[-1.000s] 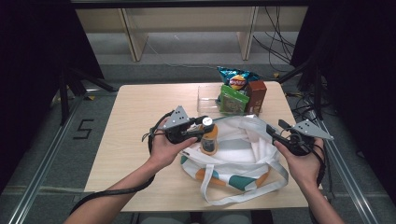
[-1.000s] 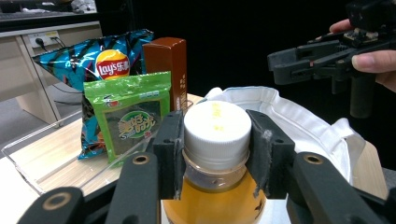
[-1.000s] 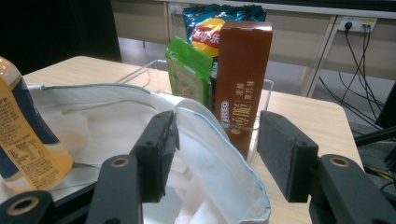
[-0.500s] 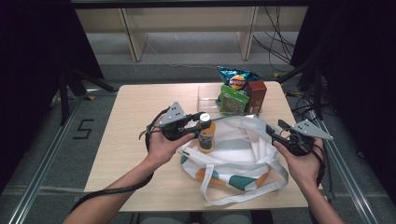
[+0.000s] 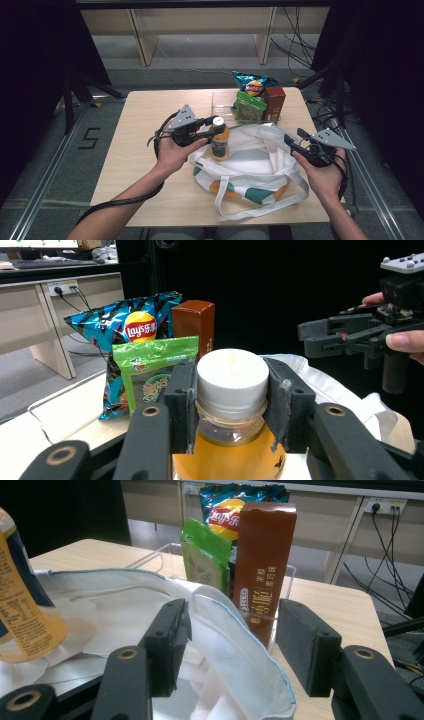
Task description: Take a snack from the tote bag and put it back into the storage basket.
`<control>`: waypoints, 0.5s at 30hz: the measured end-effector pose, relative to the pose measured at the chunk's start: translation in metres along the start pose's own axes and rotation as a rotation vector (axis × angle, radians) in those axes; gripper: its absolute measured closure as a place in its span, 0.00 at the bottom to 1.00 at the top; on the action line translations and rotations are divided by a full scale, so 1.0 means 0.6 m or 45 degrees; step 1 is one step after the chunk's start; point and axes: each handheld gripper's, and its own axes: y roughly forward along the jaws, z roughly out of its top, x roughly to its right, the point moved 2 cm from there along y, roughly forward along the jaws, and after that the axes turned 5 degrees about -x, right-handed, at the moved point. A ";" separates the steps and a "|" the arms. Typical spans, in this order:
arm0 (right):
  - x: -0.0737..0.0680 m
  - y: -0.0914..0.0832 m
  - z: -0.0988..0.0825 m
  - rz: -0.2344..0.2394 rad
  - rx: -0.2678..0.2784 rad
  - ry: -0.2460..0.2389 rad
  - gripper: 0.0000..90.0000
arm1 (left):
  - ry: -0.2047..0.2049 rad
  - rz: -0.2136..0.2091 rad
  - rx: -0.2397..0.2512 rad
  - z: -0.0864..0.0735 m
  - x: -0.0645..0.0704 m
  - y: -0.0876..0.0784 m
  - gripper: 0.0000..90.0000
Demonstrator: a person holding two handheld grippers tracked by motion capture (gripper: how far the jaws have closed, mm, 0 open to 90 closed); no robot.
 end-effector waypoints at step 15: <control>-0.004 0.001 -0.001 0.013 0.001 0.009 0.52 | 0.001 0.013 0.021 0.016 -0.003 -0.001 0.65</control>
